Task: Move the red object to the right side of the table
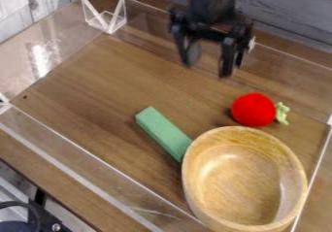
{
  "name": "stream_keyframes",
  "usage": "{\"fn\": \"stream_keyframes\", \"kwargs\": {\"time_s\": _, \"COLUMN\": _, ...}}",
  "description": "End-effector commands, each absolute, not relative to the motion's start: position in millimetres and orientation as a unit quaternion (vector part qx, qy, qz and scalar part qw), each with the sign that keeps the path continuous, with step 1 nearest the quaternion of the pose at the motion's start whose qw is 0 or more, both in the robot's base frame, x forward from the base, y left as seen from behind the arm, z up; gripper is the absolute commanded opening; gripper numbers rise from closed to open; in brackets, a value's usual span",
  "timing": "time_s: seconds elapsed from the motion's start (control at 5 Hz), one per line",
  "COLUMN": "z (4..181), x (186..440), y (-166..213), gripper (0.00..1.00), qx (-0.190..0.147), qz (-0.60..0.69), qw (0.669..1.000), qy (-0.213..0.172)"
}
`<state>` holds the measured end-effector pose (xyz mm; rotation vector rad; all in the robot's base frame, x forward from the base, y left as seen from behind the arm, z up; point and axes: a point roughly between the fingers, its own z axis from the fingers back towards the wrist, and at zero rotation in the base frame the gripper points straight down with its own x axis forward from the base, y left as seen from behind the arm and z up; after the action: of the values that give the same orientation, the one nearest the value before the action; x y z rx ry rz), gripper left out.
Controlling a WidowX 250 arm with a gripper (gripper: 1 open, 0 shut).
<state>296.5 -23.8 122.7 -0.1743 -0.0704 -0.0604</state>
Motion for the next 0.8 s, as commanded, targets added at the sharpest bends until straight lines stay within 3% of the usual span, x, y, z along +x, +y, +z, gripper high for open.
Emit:
{"fn": "stream_keyframes", "kwargs": {"time_s": 0.0, "z": 144.5, "x": 311.5, "y": -33.4, "gripper": 1.0, "qx": -0.085, "qz": -0.047, "qw": 0.994, "qy": -0.058}}
{"fn": "stream_keyframes", "kwargs": {"time_s": 0.6, "z": 135.8, "x": 298.6, "y": -53.2, "gripper": 1.0, "qx": -0.077, "qz": -0.087, "qw": 0.992, "qy": -0.052}}
